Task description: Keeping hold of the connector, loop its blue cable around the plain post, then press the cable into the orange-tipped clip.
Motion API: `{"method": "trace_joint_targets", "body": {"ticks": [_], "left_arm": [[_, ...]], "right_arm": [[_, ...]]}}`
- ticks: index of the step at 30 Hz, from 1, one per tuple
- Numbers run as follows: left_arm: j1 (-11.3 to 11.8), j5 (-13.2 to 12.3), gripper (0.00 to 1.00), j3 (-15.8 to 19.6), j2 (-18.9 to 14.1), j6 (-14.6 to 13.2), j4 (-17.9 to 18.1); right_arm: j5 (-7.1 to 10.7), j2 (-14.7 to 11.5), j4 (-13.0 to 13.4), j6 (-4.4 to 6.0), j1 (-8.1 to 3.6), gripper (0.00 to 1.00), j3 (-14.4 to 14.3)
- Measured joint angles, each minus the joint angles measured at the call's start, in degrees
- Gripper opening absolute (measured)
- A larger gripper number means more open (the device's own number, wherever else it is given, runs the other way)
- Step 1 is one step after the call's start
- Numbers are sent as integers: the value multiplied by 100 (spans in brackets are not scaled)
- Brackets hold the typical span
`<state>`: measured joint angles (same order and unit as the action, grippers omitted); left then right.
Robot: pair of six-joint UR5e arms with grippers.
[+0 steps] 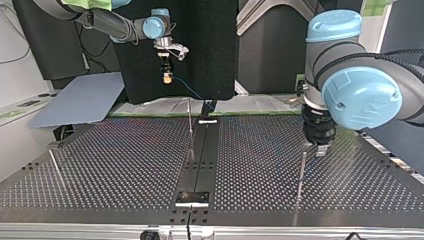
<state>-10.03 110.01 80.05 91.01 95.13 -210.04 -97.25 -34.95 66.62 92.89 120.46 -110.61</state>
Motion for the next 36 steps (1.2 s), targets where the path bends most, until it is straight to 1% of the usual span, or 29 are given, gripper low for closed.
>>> {"method": "trace_joint_targets", "body": {"ticks": [3, 8, 28, 31, 36], "left_arm": [[0, 74, 99, 2, 0, -2, -6], [-4, 106, 99, 4, -1, -3, -13], [-10, 106, 99, 4, -1, -8, -5], [-31, 40, 99, 4, -2, -71, 78], [-119, -217, 99, 4, -1, -322, 348]], "right_arm": [[-3, 0, -5, -7, 0, 0, 0], [-5, 0, -8, -13, 0, 0, 0], [-6, 0, -11, -22, 0, 0, 1], [-11, 0, -21, -19, -2, 0, 1], [-31, 0, -63, -15, -29, 0, 0]]}}
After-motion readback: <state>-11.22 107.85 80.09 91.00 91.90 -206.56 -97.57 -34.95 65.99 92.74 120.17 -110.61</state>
